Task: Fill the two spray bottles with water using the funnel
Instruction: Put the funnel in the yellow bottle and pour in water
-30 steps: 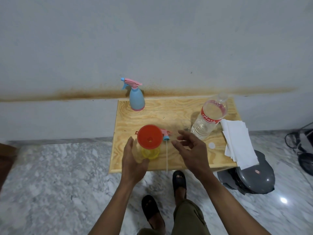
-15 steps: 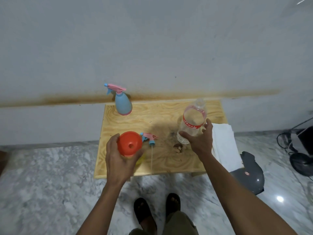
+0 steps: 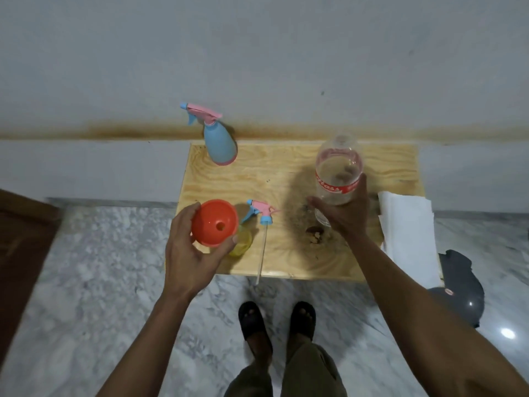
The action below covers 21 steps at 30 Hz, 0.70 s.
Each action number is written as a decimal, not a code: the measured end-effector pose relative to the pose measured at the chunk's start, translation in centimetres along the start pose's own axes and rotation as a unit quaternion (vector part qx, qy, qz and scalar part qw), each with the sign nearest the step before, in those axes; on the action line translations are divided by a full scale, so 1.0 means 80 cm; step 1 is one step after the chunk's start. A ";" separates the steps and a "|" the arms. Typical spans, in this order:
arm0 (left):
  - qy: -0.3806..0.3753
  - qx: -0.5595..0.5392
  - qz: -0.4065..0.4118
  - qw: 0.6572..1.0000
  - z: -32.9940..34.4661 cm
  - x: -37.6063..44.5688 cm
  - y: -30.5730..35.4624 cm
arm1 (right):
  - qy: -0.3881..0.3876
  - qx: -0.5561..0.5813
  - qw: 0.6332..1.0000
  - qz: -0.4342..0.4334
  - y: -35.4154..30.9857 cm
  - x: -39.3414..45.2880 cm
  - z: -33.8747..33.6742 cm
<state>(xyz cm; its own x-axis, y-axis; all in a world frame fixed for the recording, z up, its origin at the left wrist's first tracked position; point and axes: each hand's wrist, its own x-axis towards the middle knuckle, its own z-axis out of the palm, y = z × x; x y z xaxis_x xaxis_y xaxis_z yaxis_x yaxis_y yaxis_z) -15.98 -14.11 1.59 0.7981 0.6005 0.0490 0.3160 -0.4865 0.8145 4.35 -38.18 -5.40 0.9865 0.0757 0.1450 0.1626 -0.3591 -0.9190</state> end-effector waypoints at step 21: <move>-0.017 -0.008 0.004 1.000 -0.004 0.003 0.003 | -0.178 -0.032 0.954 -0.239 -0.119 0.014 -0.032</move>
<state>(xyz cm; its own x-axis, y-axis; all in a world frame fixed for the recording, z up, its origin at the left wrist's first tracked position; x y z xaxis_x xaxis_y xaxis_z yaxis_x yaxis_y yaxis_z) -15.92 -13.88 1.95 0.8173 0.5751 0.0358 0.3023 -0.4809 0.8230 4.00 -37.07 4.44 0.7333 0.5522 0.3968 0.6038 -0.2606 -0.7533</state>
